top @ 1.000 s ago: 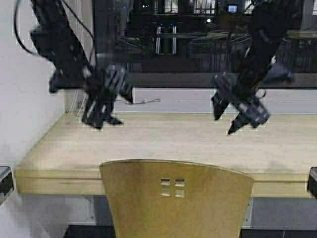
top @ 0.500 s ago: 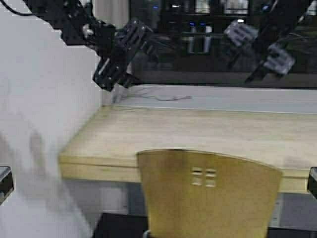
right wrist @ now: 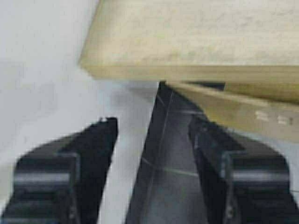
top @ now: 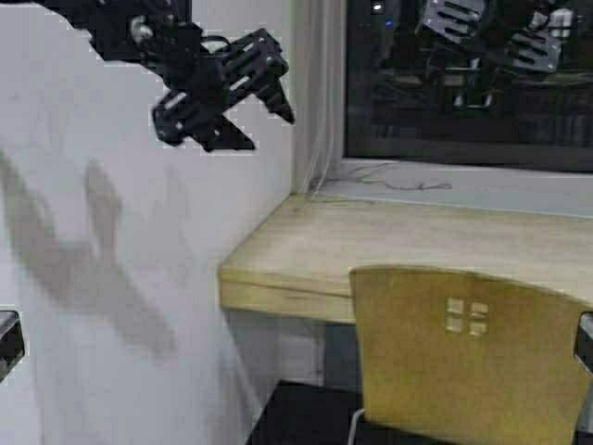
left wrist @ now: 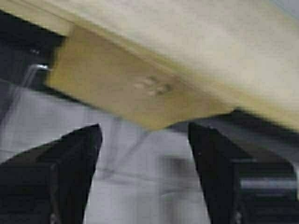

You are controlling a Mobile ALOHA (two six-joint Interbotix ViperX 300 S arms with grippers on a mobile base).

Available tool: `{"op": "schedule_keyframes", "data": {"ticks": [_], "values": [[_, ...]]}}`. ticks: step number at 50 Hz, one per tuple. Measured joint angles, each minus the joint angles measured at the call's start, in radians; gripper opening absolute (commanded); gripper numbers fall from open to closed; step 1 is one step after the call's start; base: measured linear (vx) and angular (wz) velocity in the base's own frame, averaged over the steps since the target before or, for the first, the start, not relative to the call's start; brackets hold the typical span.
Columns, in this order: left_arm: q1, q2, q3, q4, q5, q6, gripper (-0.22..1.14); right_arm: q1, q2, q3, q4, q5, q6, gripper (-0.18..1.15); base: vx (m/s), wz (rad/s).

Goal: Push the chairs under the table

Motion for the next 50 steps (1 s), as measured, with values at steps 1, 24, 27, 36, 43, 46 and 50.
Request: {"op": "schedule_keyframes", "data": {"ticks": [1,24,27,36,43,46,50], "values": [[0.003,-0.006,0.002,0.002,0.014,0.038,0.9,-0.003,0.002,0.003,-0.014,0.002,-0.009,0.83,-0.23,0.16],[0.153,-0.163,0.052,-0.015,0.275,0.499,0.9,0.003,0.012,-0.043,-0.196,0.061,-0.051,0.83,-0.28,0.27],[0.152,-0.184,0.054,-0.015,0.302,0.499,0.9,0.005,0.008,-0.043,-0.198,0.064,-0.051,0.83,-0.3,0.39],[0.152,-0.255,0.041,0.011,0.362,0.515,0.9,0.008,-0.014,-0.038,-0.198,0.071,-0.051,0.83,-0.33,0.34],[0.153,-0.275,0.032,0.02,0.382,0.515,0.9,0.008,-0.025,-0.037,-0.199,0.078,-0.051,0.83,-0.32,0.23],[0.153,-0.291,0.026,0.023,0.403,0.52,0.9,0.005,-0.028,-0.037,-0.198,0.081,-0.051,0.83,-0.3,0.17],[0.147,-0.327,0.02,0.04,0.462,0.529,0.9,-0.002,-0.028,-0.037,-0.198,0.083,-0.051,0.83,-0.31,0.13]]}}
